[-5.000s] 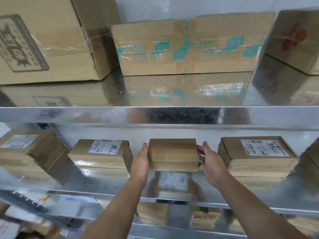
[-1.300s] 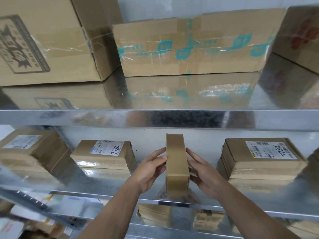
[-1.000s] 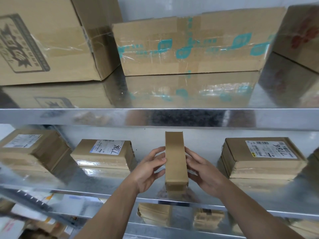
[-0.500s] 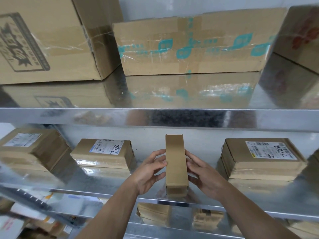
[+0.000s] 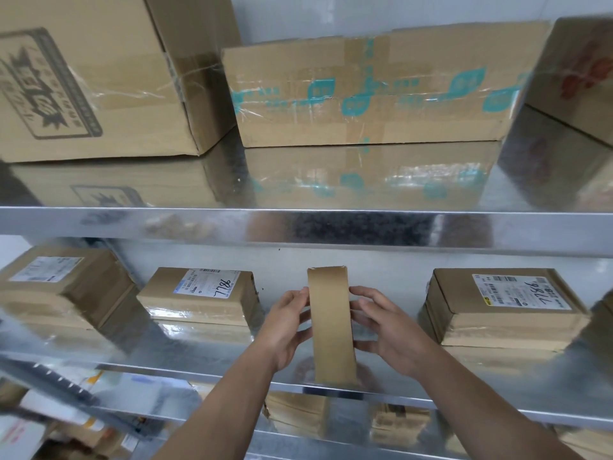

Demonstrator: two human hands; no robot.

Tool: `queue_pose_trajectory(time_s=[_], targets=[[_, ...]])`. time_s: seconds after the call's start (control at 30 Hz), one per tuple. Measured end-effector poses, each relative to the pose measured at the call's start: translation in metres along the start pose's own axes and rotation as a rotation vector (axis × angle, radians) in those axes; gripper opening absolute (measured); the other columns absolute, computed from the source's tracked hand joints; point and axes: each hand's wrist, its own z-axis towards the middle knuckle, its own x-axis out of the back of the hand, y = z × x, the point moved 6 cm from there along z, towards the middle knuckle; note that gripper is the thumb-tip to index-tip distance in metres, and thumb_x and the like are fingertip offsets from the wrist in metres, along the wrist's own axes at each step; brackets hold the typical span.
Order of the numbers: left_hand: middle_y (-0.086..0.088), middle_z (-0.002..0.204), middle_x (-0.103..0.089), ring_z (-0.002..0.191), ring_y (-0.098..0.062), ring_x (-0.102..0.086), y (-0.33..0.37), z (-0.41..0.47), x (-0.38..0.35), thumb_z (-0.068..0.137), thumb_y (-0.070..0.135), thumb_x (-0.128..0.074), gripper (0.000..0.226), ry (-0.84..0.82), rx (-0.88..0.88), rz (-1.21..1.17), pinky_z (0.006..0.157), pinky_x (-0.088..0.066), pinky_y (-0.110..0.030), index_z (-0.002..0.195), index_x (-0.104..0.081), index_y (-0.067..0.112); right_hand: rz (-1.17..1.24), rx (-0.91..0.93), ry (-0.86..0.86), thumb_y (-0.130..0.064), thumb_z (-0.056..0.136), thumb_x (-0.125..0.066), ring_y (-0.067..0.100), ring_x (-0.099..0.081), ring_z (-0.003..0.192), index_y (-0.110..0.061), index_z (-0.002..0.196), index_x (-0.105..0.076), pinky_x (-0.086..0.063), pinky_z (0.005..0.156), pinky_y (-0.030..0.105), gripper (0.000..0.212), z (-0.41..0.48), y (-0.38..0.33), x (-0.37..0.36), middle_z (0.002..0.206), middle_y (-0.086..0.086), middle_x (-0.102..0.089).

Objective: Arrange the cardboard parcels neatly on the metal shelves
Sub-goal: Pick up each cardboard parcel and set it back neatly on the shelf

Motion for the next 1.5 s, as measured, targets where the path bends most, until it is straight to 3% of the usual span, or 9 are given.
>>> queue_pose_trajectory(time_s=[0.23, 0.53, 0.73, 0.9, 1.07, 1.17, 1.27, 1.37, 1.5], targets=[[0.001, 0.124, -0.072, 0.13, -0.021, -0.058, 0.015, 0.002, -0.002, 0.108, 0.035, -0.045, 0.033, -0.004, -0.119, 0.024, 0.114, -0.041, -0.054, 0.129, -0.067, 0.024, 0.092, 0.013, -0.011, -0.024, 0.106, -0.052, 0.026, -0.052, 0.135, -0.026, 0.127, -0.066, -0.052, 0.088, 0.073, 0.025, -0.003, -0.007, -0.006, 0.136, -0.001, -0.064], [0.013, 0.142, -0.06, 0.138, -0.016, -0.047, 0.02, -0.011, -0.003, 0.092, 0.044, -0.064, 0.035, -0.169, -0.13, 0.106, 0.11, -0.041, -0.062, 0.127, -0.065, 0.049, 0.117, 0.097, 0.005, -0.025, 0.106, -0.051, 0.024, -0.06, 0.122, -0.021, 0.112, -0.065, -0.061, 0.073, 0.059, 0.016, -0.011, -0.015, -0.008, 0.123, 0.001, -0.066], [0.013, 0.139, -0.062, 0.137, -0.015, -0.048, 0.015, -0.018, -0.002, 0.093, 0.04, -0.064, 0.038, -0.208, -0.143, 0.085, 0.11, -0.042, -0.062, 0.13, -0.065, 0.045, 0.088, 0.118, -0.003, -0.021, 0.103, -0.055, 0.021, -0.064, 0.111, -0.019, 0.115, -0.063, -0.061, 0.071, 0.051, 0.015, -0.011, -0.013, -0.01, 0.118, 0.006, -0.066], [0.012, 0.136, -0.064, 0.135, -0.015, -0.05, 0.012, -0.02, -0.003, 0.088, 0.042, -0.066, 0.041, -0.215, -0.134, 0.091, 0.108, -0.045, -0.058, 0.129, -0.066, 0.044, 0.07, 0.102, -0.007, -0.034, 0.088, -0.063, 0.026, -0.061, 0.118, -0.02, 0.114, -0.065, -0.057, 0.084, 0.067, 0.029, -0.014, -0.008, -0.009, 0.112, 0.003, -0.07], [0.015, 0.14, -0.06, 0.137, -0.015, -0.048, 0.014, -0.02, -0.002, 0.098, 0.039, -0.061, 0.032, -0.181, -0.135, 0.156, 0.108, -0.045, -0.057, 0.128, -0.064, 0.049, 0.086, 0.089, -0.02, -0.036, 0.1, -0.055, 0.03, -0.06, 0.123, -0.02, 0.113, -0.062, -0.059, 0.082, 0.065, 0.022, -0.015, -0.011, -0.01, 0.123, 0.005, -0.067], [0.019, 0.14, -0.059, 0.135, -0.012, -0.048, 0.014, -0.02, -0.004, 0.101, 0.038, -0.059, 0.031, -0.171, -0.136, 0.21, 0.111, -0.042, -0.056, 0.129, -0.063, 0.051, 0.101, 0.059, 0.013, -0.04, 0.094, -0.059, 0.035, -0.062, 0.119, -0.018, 0.112, -0.057, -0.058, 0.081, 0.067, 0.028, -0.015, -0.011, -0.011, 0.122, 0.01, -0.064], [0.02, 0.134, -0.063, 0.128, -0.006, -0.053, 0.012, -0.017, -0.006, 0.104, 0.033, -0.055, 0.032, -0.157, -0.13, 0.221, 0.107, -0.044, -0.048, 0.132, -0.062, 0.047, 0.116, 0.072, 0.04, -0.031, 0.098, -0.06, 0.035, -0.064, 0.109, -0.017, 0.113, -0.056, -0.06, 0.078, 0.065, 0.02, -0.015, -0.012, -0.014, 0.118, 0.011, -0.064], [0.022, 0.116, -0.069, 0.104, 0.007, -0.063, 0.01, -0.012, -0.005, 0.107, 0.023, -0.05, 0.031, -0.127, -0.128, 0.218, 0.09, -0.052, -0.03, 0.13, -0.063, 0.038, 0.153, 0.104, 0.105, -0.022, 0.105, -0.054, 0.03, -0.063, 0.1, -0.016, 0.113, -0.057, -0.059, 0.079, 0.066, 0.01, -0.015, -0.014, -0.009, 0.112, 0.009, -0.064], [0.004, 0.114, -0.072, 0.107, -0.015, -0.067, 0.002, 0.001, 0.013, 0.106, 0.013, -0.051, 0.029, 0.057, -0.1, 0.257, 0.099, -0.054, -0.037, 0.131, -0.066, 0.017, 0.221, 0.132, 0.188, -0.019, 0.106, -0.05, 0.032, -0.064, 0.103, -0.019, 0.117, -0.062, -0.051, 0.086, 0.075, 0.016, -0.013, -0.019, 0.002, 0.118, 0.012, -0.063]])
